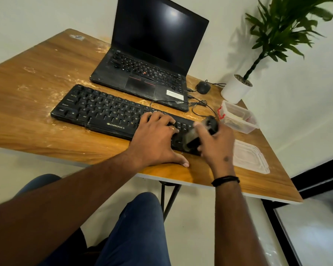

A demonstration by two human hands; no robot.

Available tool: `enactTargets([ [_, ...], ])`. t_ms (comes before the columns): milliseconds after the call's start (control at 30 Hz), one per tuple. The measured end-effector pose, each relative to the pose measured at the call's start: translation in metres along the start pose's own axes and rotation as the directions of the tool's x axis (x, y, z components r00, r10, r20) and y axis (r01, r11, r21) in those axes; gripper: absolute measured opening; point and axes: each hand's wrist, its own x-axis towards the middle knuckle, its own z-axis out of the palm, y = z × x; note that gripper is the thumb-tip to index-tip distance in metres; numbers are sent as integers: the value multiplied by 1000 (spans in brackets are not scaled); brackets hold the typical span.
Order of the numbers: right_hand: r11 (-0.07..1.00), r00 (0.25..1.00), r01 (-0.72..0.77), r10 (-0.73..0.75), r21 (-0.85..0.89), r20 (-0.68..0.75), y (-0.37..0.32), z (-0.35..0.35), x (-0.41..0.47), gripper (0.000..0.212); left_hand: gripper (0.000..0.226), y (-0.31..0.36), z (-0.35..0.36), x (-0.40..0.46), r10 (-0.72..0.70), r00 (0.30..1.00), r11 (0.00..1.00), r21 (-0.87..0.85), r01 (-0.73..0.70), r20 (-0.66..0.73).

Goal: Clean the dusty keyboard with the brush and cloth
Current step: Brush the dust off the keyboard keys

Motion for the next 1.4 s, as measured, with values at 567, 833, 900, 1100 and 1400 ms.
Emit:
enactTargets([
  [567,988,985,128,-136,-84,-101,-5,12,-5,21,110,1,2,1,-16,1000,1000,-3,16,-4],
  [833,995,981,77,-86,-63,-173,-7,8,5,17,106,1,3,2,-19,1000,1000,19,19,-1],
  [900,980,989,110,-125,-166,-77,-10,11,-1,18,107,1,4,2,-19,1000,1000,14,19,-6],
  [1100,996,994,90,-88,25,-61,-14,13,-4,24,109,0,5,3,-9,1000,1000,10,9,-6],
  [1400,995,995,95,-96,32,29,-16,10,-12,24,103,5,3,1,16,999,1000,-1,-16,-29],
])
